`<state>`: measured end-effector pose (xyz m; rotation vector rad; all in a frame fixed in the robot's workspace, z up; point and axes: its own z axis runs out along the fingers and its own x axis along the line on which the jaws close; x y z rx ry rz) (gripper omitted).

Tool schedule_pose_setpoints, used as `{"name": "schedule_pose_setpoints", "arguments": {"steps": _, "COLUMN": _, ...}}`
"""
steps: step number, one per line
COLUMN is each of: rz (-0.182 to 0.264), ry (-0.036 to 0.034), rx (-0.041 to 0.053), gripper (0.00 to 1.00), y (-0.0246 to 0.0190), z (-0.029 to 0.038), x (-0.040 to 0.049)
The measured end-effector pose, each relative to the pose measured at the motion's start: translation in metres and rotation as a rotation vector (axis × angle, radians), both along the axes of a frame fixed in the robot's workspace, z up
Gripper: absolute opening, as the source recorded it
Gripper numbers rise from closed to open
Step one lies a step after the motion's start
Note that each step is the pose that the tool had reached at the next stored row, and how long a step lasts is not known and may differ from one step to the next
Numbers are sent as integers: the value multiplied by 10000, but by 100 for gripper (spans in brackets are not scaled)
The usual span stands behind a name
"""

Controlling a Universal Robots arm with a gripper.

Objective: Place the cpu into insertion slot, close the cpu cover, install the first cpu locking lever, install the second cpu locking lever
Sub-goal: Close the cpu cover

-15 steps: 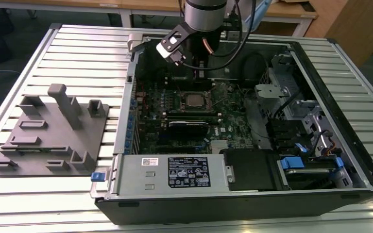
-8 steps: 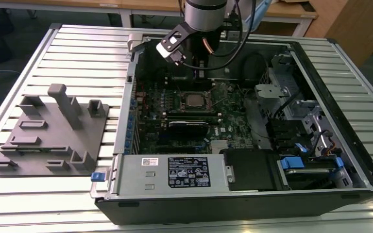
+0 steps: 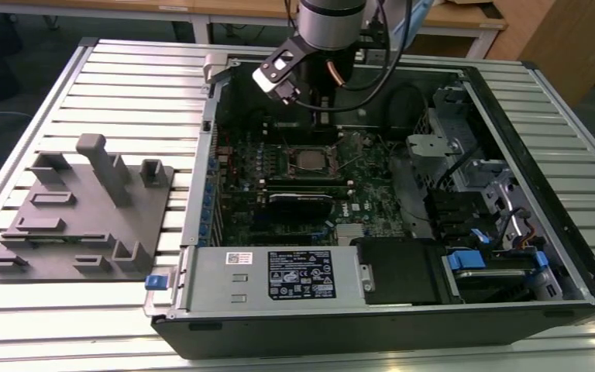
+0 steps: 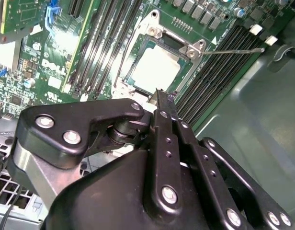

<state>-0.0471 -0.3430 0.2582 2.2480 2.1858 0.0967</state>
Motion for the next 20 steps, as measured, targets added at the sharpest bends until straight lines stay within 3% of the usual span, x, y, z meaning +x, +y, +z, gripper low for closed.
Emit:
{"name": "schedule_pose_setpoints", "arguments": {"steps": 7, "rz": 0, "ry": 1, "rx": 0, "gripper": 10, "y": 8, "z": -1, "x": 108}}
{"name": "schedule_pose_setpoints", "arguments": {"steps": 20, "rz": 0, "ry": 0, "rx": 0, "gripper": 10, "y": 11, "z": 34, "x": 138}}
